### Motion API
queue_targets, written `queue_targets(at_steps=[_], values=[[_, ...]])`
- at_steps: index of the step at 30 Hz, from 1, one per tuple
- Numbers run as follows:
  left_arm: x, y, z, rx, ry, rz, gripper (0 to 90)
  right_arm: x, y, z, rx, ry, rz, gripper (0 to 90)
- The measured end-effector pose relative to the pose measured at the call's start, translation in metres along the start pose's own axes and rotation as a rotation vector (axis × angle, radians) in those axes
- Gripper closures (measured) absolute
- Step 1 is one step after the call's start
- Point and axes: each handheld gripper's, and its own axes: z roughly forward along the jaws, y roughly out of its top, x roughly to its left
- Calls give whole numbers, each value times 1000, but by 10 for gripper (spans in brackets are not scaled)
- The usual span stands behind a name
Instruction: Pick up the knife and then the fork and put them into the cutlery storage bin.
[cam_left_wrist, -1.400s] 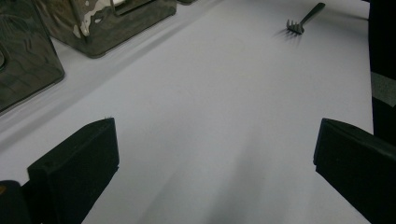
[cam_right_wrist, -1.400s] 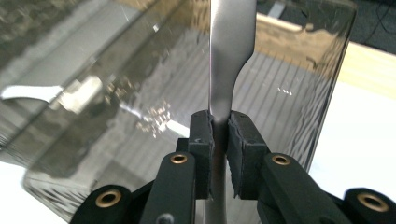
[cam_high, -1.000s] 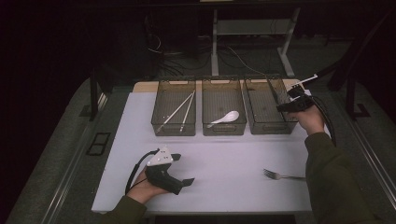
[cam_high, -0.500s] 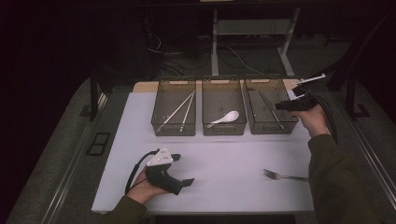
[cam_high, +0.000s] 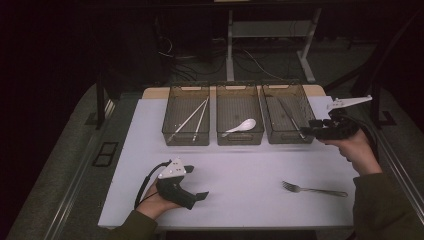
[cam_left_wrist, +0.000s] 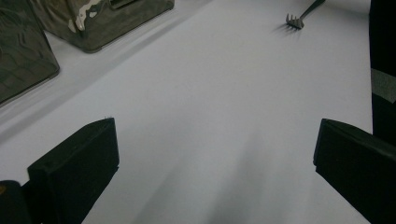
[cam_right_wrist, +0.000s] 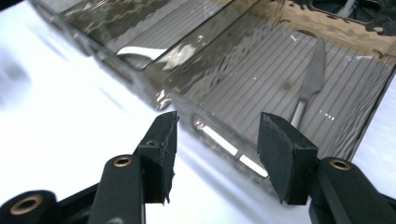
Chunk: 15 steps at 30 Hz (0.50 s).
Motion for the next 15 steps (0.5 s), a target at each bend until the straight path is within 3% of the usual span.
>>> queue_targets(at_steps=[5, 9, 15], values=[[0, 0, 0, 0, 1, -1, 0, 17, -18, -7, -3, 21, -49, 456], [0, 0, 0, 2, 1, -2, 0, 27, -32, -10, -39, 55, -52, 442], [0, 0, -1, 0, 3, -2, 0, 36, -47, -12, -42, 80, -60, 440]])
